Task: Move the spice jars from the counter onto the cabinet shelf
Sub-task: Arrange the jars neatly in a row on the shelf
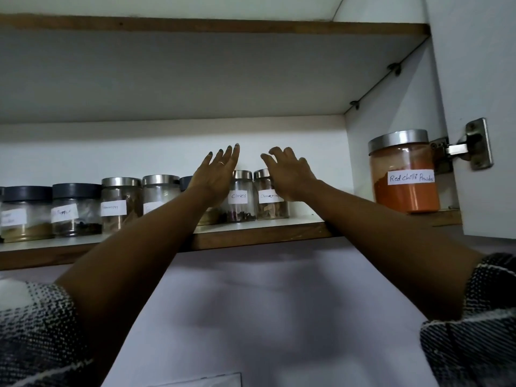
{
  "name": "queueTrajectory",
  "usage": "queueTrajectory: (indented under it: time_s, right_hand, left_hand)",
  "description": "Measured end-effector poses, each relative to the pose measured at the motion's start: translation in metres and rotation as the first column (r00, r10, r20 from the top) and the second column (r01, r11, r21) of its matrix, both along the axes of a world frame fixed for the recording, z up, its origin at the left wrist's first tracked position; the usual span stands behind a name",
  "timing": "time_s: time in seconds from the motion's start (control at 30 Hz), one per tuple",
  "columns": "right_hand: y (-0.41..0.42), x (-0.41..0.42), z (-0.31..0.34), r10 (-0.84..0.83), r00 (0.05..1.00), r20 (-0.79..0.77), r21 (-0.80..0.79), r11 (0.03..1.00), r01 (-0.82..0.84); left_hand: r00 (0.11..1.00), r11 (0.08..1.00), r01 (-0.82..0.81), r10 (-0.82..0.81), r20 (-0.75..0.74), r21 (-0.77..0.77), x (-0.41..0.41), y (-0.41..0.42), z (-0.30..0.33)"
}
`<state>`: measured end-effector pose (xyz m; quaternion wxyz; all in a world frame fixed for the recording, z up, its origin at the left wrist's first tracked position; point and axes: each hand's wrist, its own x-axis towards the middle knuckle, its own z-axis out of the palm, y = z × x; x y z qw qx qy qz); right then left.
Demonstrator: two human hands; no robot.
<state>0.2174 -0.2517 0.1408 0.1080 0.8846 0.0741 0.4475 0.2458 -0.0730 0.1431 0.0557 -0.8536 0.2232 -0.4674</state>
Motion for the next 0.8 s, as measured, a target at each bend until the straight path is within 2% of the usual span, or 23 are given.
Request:
queueTrajectory:
  time_s: [0.07,0.17,0.3,0.43,0.67,0.8]
  right_hand:
    - [0.000,-0.007,0.001,-0.010,0.993,0.121,-0.064,0.998,0.018]
    - [0.000,-0.019,-0.002,0.018,0.981,0.195,-0.181,0.983,0.018]
    - [-0.007,-0.041,-0.005,0.060,0.979,0.196,-0.357,0.934,0.014]
    - [-0.018,-0.070,0.004,0.028,0.984,0.175,-0.451,0.891,0.055]
    - [-0.044,-0.134,0.033,-0.008,0.984,0.179,-0.450,0.889,0.089]
    - [-0.066,-0.166,0.041,-0.029,0.982,0.189,-0.355,0.930,0.096]
  left_hand:
    - [0.999,1.000,0.029,-0.029,0.045,0.009,-0.006,-0.001,0.001]
    - [0.994,0.996,0.083,-0.084,0.071,0.019,-0.016,-0.002,0.001]
    - [0.970,0.981,0.196,-0.192,0.147,-0.012,-0.039,-0.008,0.000]
    - [0.933,0.954,0.298,-0.297,0.203,0.028,-0.068,-0.022,-0.004]
    - [0.885,0.907,0.422,-0.407,0.226,-0.019,-0.112,-0.050,-0.004]
    - [0.857,0.872,0.484,-0.455,0.241,-0.075,-0.135,-0.068,-0.004]
